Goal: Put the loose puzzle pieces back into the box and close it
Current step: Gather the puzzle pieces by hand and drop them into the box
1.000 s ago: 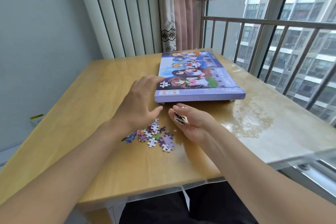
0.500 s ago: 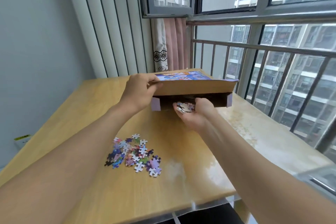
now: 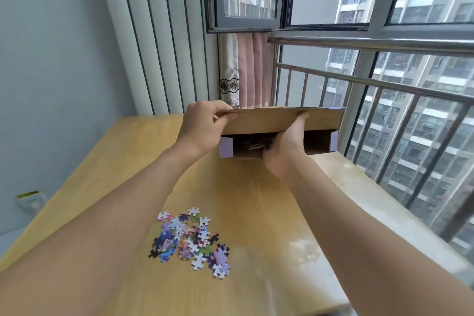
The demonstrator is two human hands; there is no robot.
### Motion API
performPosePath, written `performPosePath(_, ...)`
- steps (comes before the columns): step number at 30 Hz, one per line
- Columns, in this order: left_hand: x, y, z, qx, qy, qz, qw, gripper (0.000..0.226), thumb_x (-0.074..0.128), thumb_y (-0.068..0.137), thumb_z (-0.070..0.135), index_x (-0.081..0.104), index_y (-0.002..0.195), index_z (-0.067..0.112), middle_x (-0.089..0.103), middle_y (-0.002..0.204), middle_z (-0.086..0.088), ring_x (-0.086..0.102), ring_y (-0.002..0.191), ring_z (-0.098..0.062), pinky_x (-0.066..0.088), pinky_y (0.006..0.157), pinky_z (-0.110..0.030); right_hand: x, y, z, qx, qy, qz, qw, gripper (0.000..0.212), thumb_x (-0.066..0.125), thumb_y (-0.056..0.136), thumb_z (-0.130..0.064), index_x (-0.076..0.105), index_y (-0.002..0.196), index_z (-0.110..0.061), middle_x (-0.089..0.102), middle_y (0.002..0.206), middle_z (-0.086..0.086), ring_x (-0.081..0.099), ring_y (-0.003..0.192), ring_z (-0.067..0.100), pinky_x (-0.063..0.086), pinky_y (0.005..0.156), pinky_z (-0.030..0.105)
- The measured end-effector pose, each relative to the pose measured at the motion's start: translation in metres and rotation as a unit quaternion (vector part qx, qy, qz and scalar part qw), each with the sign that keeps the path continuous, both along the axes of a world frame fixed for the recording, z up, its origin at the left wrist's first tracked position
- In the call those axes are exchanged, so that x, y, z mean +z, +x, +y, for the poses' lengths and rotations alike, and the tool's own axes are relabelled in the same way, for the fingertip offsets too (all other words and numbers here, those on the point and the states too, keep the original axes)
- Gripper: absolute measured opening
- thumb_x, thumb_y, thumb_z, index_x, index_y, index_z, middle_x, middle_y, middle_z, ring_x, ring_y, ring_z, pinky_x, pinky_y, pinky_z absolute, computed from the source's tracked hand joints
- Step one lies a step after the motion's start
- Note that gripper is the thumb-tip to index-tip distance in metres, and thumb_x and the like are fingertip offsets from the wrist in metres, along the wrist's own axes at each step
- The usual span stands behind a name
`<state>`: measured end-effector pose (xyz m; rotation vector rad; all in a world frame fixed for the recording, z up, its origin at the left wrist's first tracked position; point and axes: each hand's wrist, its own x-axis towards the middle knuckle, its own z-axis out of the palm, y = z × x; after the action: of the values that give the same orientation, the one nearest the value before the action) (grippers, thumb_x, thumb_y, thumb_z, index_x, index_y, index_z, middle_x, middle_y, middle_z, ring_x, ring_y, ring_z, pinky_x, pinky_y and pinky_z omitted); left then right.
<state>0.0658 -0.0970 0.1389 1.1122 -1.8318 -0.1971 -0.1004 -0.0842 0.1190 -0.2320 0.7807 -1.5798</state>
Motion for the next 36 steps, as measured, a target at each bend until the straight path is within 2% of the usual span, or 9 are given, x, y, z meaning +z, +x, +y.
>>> performPosePath(4,-0.001,0.000,-0.011,-0.020,0.003,0.013,1.000,0.008,0.072,0.091,0.019,0.079,0.091,0.022,0.067,0.071,0.019,0.051,0.057,-0.006,0.041,0.061,-0.013,-0.017,-0.005,0.006,0.051,0.020,0.342,0.938,0.063,0.053,0.087,-0.070,0.059,0.127,-0.021,0.067,0.116,-0.002,0.063,0.109,0.018,0.045,0.107,0.037)
performPosePath(7,0.002,0.000,-0.015,-0.035,-0.006,0.038,0.999,0.008,0.071,0.091,0.017,0.079,0.091,0.021,0.065,0.072,0.024,0.052,0.057,0.000,0.038,0.060,-0.008,-0.028,-0.017,0.019,0.026,-0.106,0.710,0.696,0.030,0.067,0.088,-0.033,0.071,0.116,-0.021,0.071,0.112,-0.006,0.064,0.106,0.015,0.051,0.095,0.034)
performPosePath(9,0.005,0.000,-0.023,-0.046,-0.003,0.060,0.997,0.008,0.070,0.092,0.018,0.078,0.090,0.021,0.064,0.070,0.022,0.051,0.057,-0.001,0.039,0.059,-0.009,-0.031,-0.023,0.013,-0.025,-0.148,0.841,0.520,0.029,0.072,0.083,-0.019,0.075,0.112,-0.022,0.072,0.111,-0.006,0.064,0.103,0.017,0.053,0.091,0.038)
performPosePath(12,0.011,0.000,-0.029,-0.067,-0.003,0.092,0.993,0.006,0.070,0.093,0.018,0.076,0.090,0.020,0.066,0.072,0.016,0.054,0.061,-0.001,0.042,0.061,-0.011,-0.031,-0.028,0.004,-0.118,-0.201,0.877,0.419,0.017,0.071,0.085,-0.008,0.081,0.095,-0.018,0.075,0.095,0.000,0.064,0.085,0.028,0.055,0.074,0.043)
performPosePath(18,0.016,0.009,-0.042,-0.141,0.058,0.193,0.969,0.006,0.067,0.096,0.022,0.072,0.100,0.021,0.074,0.089,0.017,0.069,0.085,0.001,0.050,0.078,-0.016,-0.013,-0.026,-0.012,-0.157,-0.275,0.858,0.405,0.013,0.071,0.088,-0.010,0.081,0.091,-0.019,0.074,0.086,0.000,0.065,0.078,0.028,0.053,0.070,0.041)
performPosePath(21,0.012,0.008,-0.046,-0.135,0.079,0.215,0.964,0.009,0.064,0.098,0.025,0.073,0.096,0.024,0.075,0.087,0.020,0.069,0.085,0.001,0.051,0.080,-0.018,-0.009,-0.028,-0.012,-0.128,-0.275,0.846,0.437,0.013,0.071,0.089,-0.010,0.081,0.094,-0.016,0.074,0.087,-0.001,0.066,0.080,0.027,0.054,0.071,0.040)
performPosePath(28,-0.019,0.012,-0.024,-0.063,0.118,0.142,0.981,0.009,0.065,0.097,0.030,0.073,0.092,0.032,0.076,0.092,0.010,0.068,0.086,-0.008,0.052,0.081,-0.025,-0.038,-0.028,0.009,-0.023,-0.249,0.874,0.416,0.023,0.064,0.093,-0.011,0.078,0.108,-0.021,0.075,0.101,-0.001,0.068,0.092,0.027,0.054,0.071,0.036)
performPosePath(31,-0.036,0.021,-0.009,-0.003,0.158,0.108,0.982,0.019,0.066,0.096,0.031,0.073,0.103,0.014,0.072,0.099,-0.001,0.065,0.086,-0.018,0.049,0.078,-0.021,-0.046,-0.018,0.023,-0.002,-0.285,0.862,0.419,0.014,0.068,0.088,-0.014,0.078,0.094,-0.020,0.074,0.092,-0.003,0.068,0.084,0.025,0.055,0.067,0.037)
performPosePath(36,-0.074,0.039,0.034,0.061,0.235,0.026,0.970,0.017,0.065,0.097,0.029,0.071,0.082,0.023,0.063,0.073,0.013,0.057,0.069,-0.002,0.036,0.060,-0.010,-0.056,0.023,0.065,0.265,-0.358,0.802,0.399,0.030,0.072,0.082,-0.041,0.070,0.102,-0.018,0.068,0.099,-0.004,0.060,0.087,0.016,0.052,0.078,0.034)
